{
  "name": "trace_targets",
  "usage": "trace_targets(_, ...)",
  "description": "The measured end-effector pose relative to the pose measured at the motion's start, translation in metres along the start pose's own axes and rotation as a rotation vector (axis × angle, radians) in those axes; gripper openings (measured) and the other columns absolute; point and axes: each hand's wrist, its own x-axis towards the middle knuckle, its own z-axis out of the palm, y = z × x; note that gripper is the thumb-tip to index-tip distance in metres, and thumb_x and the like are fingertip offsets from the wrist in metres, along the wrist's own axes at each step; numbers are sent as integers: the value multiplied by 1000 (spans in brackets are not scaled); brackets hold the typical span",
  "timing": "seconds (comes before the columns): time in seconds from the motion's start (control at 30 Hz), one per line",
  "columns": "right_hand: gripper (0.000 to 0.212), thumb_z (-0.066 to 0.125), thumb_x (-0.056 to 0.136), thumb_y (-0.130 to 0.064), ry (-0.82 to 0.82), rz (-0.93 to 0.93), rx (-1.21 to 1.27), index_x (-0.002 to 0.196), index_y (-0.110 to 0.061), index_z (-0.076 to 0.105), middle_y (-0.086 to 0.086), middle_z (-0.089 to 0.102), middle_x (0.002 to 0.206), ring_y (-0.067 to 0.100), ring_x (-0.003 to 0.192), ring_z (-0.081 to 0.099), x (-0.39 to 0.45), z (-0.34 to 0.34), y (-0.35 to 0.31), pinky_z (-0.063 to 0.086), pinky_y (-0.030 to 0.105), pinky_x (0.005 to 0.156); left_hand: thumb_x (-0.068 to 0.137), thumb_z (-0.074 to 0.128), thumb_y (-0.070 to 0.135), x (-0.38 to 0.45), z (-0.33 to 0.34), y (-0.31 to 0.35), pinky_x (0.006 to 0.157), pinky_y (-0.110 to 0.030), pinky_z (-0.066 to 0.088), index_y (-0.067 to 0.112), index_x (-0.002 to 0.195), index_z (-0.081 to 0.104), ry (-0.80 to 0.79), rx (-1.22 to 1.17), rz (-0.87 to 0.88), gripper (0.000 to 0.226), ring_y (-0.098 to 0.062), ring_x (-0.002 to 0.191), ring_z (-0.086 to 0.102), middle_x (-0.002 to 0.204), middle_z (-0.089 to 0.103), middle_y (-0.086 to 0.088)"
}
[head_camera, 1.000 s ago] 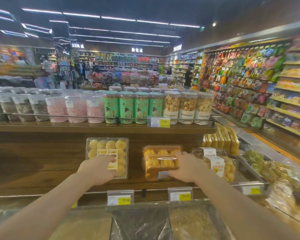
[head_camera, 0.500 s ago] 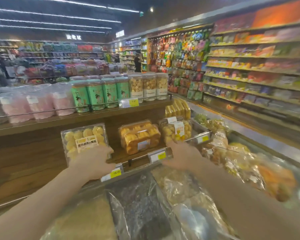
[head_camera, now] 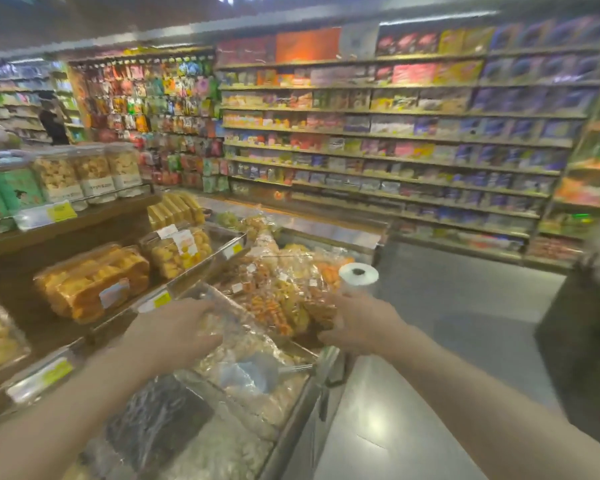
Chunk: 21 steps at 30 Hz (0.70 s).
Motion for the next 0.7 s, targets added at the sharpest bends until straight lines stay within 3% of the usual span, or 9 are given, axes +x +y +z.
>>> trace_targets(0.2, 73, 58, 84, -69, 34, 224, 25, 145, -30, 43, 1, 53, 138, 28, 127, 50, -119, -5, 104, 50, 45, 97, 93, 54, 65, -9, 5, 135, 101, -34, 49, 39, 150, 42, 5, -10, 274, 64, -12, 134, 52, 151, 51, 14)
trace_targets(0.4, 75, 57, 86, -68, 40, 478, -35, 146, -25, 43, 3, 50, 141, 29, 131, 48, -275, -12, 203, 48, 43, 99, 91, 55, 64, -47, 33, 294, 77, -27, 51, 40, 142, 47, -29, -32, 509, 58, -13, 120, 59, 138, 58, 12)
trace_targets(0.53, 74, 58, 85, -65, 59, 668, -32, 145, -25, 44, 3, 52, 139, 28, 130, 49, -388, -8, 251, 47, 44, 101, 91, 54, 63, -91, 45, 401, 103, -34, 49, 39, 149, 42, -32, -14, 717, 64, -13, 134, 52, 147, 52, 12)
trace_targets(0.7, 78, 59, 83, -67, 127, 899, 56, 149, -29, 40, 2, 49, 145, 26, 133, 48, -516, 5, 288, 47, 45, 101, 90, 57, 65, -148, 64, 522, 104, -38, 50, 40, 145, 44, -85, -61, 960, 61, -14, 132, 54, 144, 55, 15)
